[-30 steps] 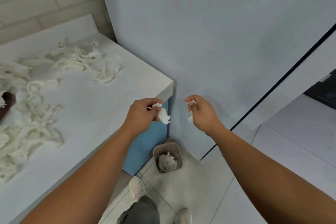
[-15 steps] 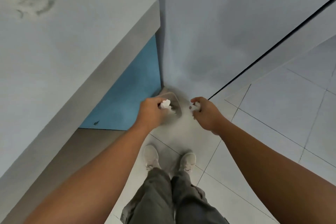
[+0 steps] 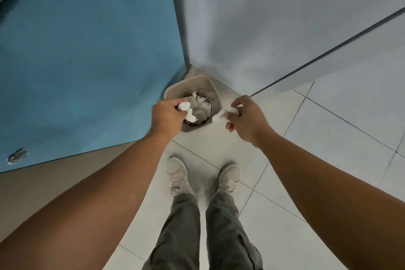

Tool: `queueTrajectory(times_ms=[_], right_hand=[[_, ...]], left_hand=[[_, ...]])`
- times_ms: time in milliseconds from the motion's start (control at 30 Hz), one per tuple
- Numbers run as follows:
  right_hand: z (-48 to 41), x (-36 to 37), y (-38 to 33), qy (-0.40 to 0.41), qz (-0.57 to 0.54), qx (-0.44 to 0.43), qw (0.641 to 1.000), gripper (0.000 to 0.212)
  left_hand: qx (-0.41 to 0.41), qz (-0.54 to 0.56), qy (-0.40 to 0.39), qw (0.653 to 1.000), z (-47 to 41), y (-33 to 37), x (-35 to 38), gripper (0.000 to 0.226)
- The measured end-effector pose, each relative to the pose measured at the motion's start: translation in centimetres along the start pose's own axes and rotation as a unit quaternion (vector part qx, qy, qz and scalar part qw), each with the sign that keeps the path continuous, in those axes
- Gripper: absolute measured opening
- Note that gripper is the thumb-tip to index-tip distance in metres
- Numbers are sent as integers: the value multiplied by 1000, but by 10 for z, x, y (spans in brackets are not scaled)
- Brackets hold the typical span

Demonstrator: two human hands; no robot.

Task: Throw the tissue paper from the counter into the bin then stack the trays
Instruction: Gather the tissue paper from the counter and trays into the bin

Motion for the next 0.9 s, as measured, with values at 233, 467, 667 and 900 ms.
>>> queueTrajectory(times_ms=[233, 467, 667, 900], right_hand=[[-58, 20, 61, 41, -13, -4, 999, 11], [-87, 32, 98, 66, -29, 6, 997, 16], [-90, 42, 96, 70, -29, 6, 997, 24], [-108, 72, 71, 54, -9, -16, 998, 26]], left_hand=[[-7, -78, -32, 996, -62, -54, 75, 31], [-43, -81, -82, 992, -88, -90, 121, 52], [-40, -69, -78, 994, -83, -98, 104, 61], [-27, -27, -61, 997, -75, -100, 67, 49]])
Point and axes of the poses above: each hand's wrist, its own z-axis away from the middle knuckle, its own x-axis out of the palm, y = z × x, the point moved 9 cm from there along -z, towards the middle knuckle, and after that the axes turned 8 degrees about -z, right-handed, at the moved point
